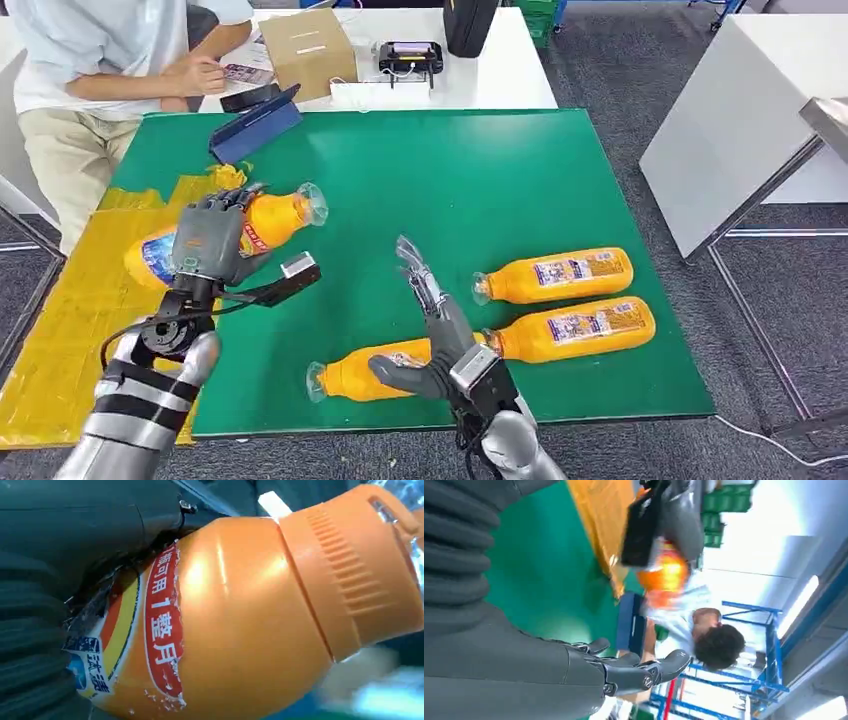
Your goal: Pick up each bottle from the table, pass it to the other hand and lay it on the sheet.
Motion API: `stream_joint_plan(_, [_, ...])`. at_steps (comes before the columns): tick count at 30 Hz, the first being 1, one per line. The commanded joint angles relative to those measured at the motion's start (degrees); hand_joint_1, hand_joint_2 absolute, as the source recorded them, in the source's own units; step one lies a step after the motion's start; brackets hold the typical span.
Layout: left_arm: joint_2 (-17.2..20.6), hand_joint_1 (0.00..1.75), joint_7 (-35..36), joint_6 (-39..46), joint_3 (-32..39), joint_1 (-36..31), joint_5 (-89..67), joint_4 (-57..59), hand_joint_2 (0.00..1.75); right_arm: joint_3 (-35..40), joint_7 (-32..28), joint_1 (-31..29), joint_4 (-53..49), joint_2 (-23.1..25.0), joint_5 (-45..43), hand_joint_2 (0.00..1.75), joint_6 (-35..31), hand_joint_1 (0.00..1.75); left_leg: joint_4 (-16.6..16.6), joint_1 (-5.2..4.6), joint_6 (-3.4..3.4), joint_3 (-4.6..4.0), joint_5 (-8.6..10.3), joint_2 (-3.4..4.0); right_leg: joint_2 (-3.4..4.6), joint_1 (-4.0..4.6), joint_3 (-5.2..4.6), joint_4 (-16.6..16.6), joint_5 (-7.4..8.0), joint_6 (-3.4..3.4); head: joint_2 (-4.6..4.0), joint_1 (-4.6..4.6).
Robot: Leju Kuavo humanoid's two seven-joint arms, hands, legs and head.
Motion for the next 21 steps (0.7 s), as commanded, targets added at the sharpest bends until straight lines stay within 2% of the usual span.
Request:
stream_joint_plan(1, [3.7, 1.75, 6.4, -5.0, -8.1, -16.8, -1.4, 43.0, 1.75, 2.1, 0.7, -3.1, 0.9, -1.2, 5.6, 1.75, -2.9, 0.00, -0.1, 0.08, -0.12, 0.29, -0.03, -0.16, 0.11, 0.05, 0.31, 0.0, -0.09, -0.14, 0.00, 0.02])
stream_joint_plan(5, [3.5, 1.75, 6.1, -5.2, -6.8, -17.0, -1.3, 46.0, 1.75, 2.2, 1.3, -3.3, 0.6, -1.4, 6.1, 1.75, -3.5, 0.00, 0.0, 0.15, -0.16, 0.33, -0.13, 0.10, 0.40, 0.11, 0.33, 0.0, -0.13, -0.14, 0.00, 0.02])
stream_joint_plan(10, [3.2, 1.75, 6.1, -5.3, -6.8, -17.1, -1.3, 45.9, 1.75, 2.1, 1.3, -3.3, 0.6, -1.4, 6.1, 1.75, -3.5, 0.00, 0.1, 0.17, -0.14, 0.16, -0.10, 0.02, 0.25, 0.13, 0.20, 0.1, -0.14, -0.12, 0.00, 0.02])
stream_joint_plan(12, [3.6, 1.75, 7.1, -9.7, -7.4, -17.2, -1.6, 47.4, 1.75, 1.9, 1.6, -3.2, 0.8, -1.4, 6.3, 1.75, -4.0, 0.00, 0.1, 0.15, -0.13, 0.09, -0.07, 0.03, 0.26, 0.12, 0.14, 0.1, -0.11, -0.12, 0.00, 0.04])
stream_joint_plan(16, [3.4, 1.75, 6.8, -10.2, -5.9, -15.8, -1.3, 49.3, 1.75, 3.1, 2.9, -3.6, 1.9, -2.2, 12.8, 1.75, -7.8, 0.00, 0.0, 0.13, -0.15, 0.15, -0.07, 0.14, 0.38, 0.10, 0.17, 0.0, -0.07, -0.13, 0.00, 0.02])
stream_joint_plan(17, [3.9, 0.37, 8.7, -9.7, -7.4, -15.3, -1.6, 49.1, 1.75, 3.6, 5.5, -4.1, 3.3, -2.4, 17.3, 1.75, -10.8, 0.00, 0.0, 0.15, -0.17, 0.23, -0.11, 0.17, 0.47, 0.11, 0.26, 0.0, -0.10, -0.15, 0.00, 0.04])
stream_joint_plan(18, [3.7, 0.00, 8.3, -8.6, -6.4, -14.6, -0.8, 48.8, 1.75, 3.9, 6.5, -4.5, 4.0, -2.4, 19.1, 1.75, -11.4, 0.00, -0.1, 0.09, -0.13, 0.17, -0.03, 0.18, 0.39, 0.08, 0.21, 0.0, -0.03, -0.11, 0.00, 0.04])
stream_joint_plan(19, [3.4, 0.00, 7.5, -8.6, -4.9, -14.2, 0.8, 48.9, 1.75, 4.0, 7.8, -4.6, 4.8, -2.8, 20.4, 1.75, -11.3, 0.00, -0.1, 0.12, -0.16, 0.28, -0.08, 0.22, 0.50, 0.10, 0.30, 0.0, -0.05, -0.15, 0.00, 0.02])
stream_joint_plan(21, [3.0, 0.00, 3.8, -6.1, -2.1, -13.0, 3.7, 47.1, 1.75, 5.3, 11.7, -6.0, 7.3, -4.5, 28.3, 1.75, -12.9, 0.00, -0.1, 0.10, -0.15, 0.32, -0.04, 0.20, 0.45, 0.08, 0.34, -0.1, -0.03, -0.12, 0.00, 0.04])
